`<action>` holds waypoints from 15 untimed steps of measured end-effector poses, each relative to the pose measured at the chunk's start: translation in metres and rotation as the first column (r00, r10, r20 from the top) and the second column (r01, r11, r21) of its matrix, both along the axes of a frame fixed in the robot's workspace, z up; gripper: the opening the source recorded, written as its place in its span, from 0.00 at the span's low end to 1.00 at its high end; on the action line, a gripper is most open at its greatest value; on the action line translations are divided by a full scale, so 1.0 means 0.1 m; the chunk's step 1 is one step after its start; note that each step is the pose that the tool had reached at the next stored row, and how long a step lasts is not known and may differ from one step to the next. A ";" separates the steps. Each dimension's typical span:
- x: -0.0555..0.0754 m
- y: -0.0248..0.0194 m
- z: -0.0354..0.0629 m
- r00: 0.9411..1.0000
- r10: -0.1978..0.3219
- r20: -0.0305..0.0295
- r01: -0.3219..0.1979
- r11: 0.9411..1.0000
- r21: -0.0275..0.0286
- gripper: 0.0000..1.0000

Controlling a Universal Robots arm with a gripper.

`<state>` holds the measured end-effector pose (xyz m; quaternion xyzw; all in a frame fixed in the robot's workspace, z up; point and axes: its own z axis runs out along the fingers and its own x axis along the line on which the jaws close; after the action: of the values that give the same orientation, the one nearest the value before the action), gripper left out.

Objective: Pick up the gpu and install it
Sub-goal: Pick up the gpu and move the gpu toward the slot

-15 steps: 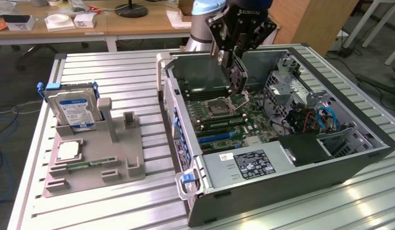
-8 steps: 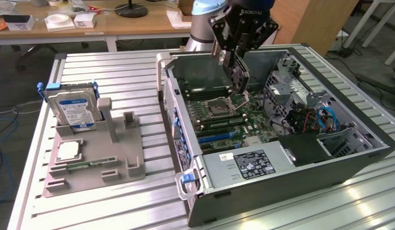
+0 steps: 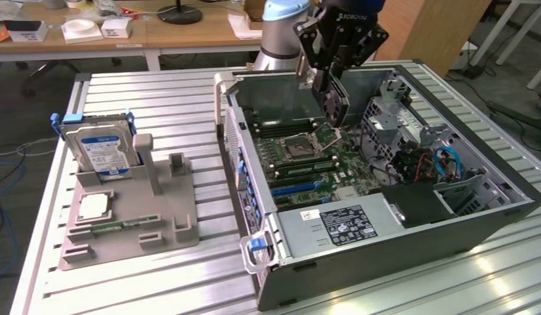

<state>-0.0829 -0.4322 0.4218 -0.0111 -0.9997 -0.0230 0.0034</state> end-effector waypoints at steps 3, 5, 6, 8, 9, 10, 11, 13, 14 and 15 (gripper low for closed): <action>0.04 0.000 0.000 1.000 0.000 0.000 0.000 1.000 0.000 0.27; 0.07 0.000 -0.001 1.000 0.000 0.000 0.000 1.000 0.000 0.27; 0.08 0.000 0.000 1.000 0.000 0.000 0.000 1.000 0.000 0.27; 0.10 0.000 -0.001 1.000 0.000 0.000 0.000 1.000 0.000 0.27; 0.11 0.000 0.000 1.000 0.000 0.000 0.000 1.000 0.000 0.27; 0.12 0.000 0.000 1.000 0.000 0.000 0.000 1.000 0.000 0.27; 0.14 0.000 0.000 1.000 0.000 0.000 0.000 1.000 0.000 0.27; 0.16 0.000 0.000 1.000 0.000 0.000 0.000 1.000 0.000 0.27; 0.18 0.000 0.000 1.000 0.000 0.000 0.000 1.000 0.000 0.27; 0.19 0.000 -0.001 1.000 0.000 0.000 0.000 1.000 0.000 0.27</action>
<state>-0.0640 -0.4322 0.4217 -0.0111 -0.9997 -0.0231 0.0034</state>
